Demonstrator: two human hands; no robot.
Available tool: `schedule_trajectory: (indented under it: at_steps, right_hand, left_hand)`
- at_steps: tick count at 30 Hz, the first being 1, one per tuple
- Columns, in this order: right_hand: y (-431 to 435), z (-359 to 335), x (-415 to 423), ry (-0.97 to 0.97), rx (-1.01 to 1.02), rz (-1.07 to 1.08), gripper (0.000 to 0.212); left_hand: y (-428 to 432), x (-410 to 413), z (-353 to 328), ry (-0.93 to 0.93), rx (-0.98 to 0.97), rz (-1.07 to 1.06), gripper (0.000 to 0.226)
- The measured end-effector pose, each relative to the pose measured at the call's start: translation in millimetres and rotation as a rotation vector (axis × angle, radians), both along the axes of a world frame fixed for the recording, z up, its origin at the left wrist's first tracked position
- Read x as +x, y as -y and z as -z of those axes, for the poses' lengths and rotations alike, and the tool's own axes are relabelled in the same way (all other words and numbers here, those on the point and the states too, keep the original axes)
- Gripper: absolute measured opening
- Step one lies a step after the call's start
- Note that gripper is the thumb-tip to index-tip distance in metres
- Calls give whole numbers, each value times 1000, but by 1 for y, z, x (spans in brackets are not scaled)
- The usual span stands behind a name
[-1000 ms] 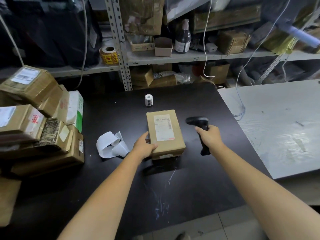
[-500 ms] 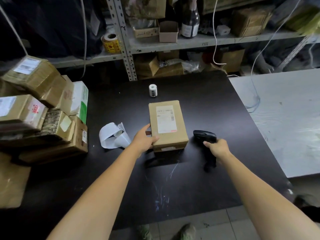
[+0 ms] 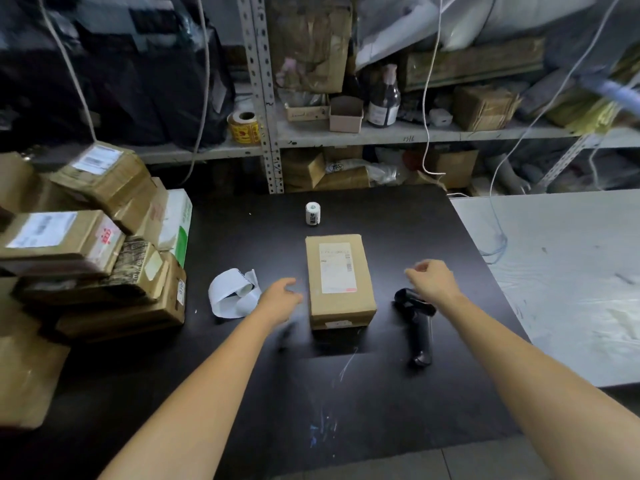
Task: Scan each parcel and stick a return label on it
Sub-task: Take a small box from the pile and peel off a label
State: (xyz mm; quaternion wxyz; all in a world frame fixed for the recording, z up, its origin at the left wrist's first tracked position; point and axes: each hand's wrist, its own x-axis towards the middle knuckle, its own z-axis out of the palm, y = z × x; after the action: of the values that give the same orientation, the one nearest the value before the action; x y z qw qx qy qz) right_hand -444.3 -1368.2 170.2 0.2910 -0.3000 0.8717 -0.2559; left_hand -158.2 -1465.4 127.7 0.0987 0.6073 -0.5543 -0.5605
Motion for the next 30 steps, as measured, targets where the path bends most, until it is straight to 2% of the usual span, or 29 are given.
schedule_trajectory:
  at_steps: [3,6,8,14,19,23,26,30]
  right_hand:
    - [37,-18,39,15,-94,-128,30]
    - [74,-24,88,2,-121,-258,30]
    - [98,-20,122,-21,-121,-362,28]
    - [164,24,205,-108,-25,-608,28]
    - [209,71,241,-92,75,-755,41]
    - [231,93,262,-24,82,-825,36]
    - [235,102,267,30,66,-800,43]
    - [233,108,258,52,31,-682,16]
  left_hand:
    - [7,37,2,61,-27,-45,44]
    - [16,71,9,190,-117,-83,44]
    - [23,84,16,195,-141,-138,44]
    - [45,91,47,158,-121,-169,35]
    - [73,96,68,184,-156,-192,34]
    - [93,109,80,222,-169,-230,21]
    - [101,115,85,197,-178,-249,18]
    - [105,118,86,161,-196,-338,29]
